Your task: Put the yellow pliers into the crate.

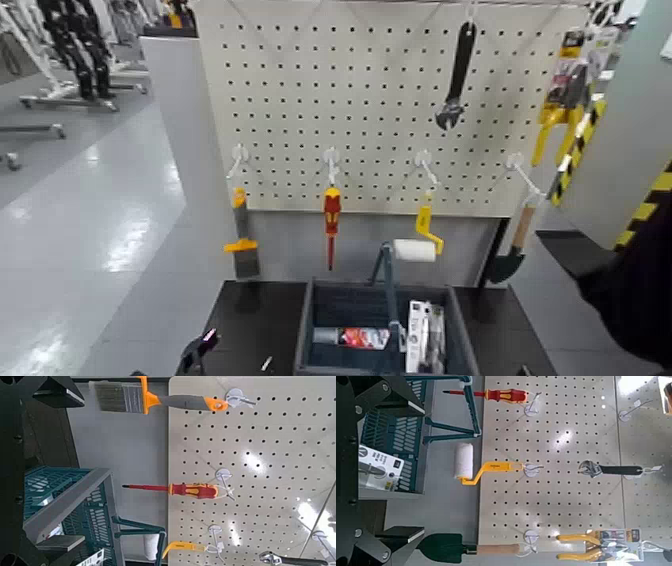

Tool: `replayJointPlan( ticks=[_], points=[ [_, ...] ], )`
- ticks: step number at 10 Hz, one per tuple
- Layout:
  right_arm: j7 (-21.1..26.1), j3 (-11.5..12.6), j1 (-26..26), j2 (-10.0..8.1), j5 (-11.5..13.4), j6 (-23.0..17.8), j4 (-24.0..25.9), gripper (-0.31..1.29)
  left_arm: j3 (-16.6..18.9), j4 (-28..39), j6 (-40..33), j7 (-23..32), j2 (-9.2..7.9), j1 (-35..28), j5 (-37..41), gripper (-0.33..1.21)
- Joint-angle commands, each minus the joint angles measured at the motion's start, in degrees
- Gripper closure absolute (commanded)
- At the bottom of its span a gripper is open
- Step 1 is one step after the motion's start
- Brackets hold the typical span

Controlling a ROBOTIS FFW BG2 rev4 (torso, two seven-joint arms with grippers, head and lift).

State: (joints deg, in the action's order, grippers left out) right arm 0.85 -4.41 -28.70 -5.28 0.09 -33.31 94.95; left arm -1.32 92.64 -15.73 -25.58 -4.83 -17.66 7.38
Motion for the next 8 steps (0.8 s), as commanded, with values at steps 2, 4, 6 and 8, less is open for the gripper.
replayJointPlan(
  ticks=[2, 4, 6, 8],
  points=[
    [-0.76, 5.64, 0.13, 0.27, -0.88, 4.92, 5.25, 0.24, 0.00, 0.00, 0.00, 0.00, 0.09, -0.09, 0.09, 0.10],
    [-4.10, 10.74, 1.10, -0.08, -4.31, 13.45, 10.35, 0.23, 0.00, 0.00, 0.00, 0.00, 0.00, 0.00, 0.00, 0.10],
    [-7.09, 15.48, 3.30, -0.52, -6.59, 20.30, 13.95, 0.23, -0.09, 0.00, 0.09, 0.00, 0.09, 0.00, 0.00, 0.10],
    [-12.10, 19.88, 7.25, -1.40, -11.16, 28.30, 15.88, 0.23, -0.17, 0.00, 0.17, 0.00, -0.09, 0.17, 0.00, 0.11]
  ],
)
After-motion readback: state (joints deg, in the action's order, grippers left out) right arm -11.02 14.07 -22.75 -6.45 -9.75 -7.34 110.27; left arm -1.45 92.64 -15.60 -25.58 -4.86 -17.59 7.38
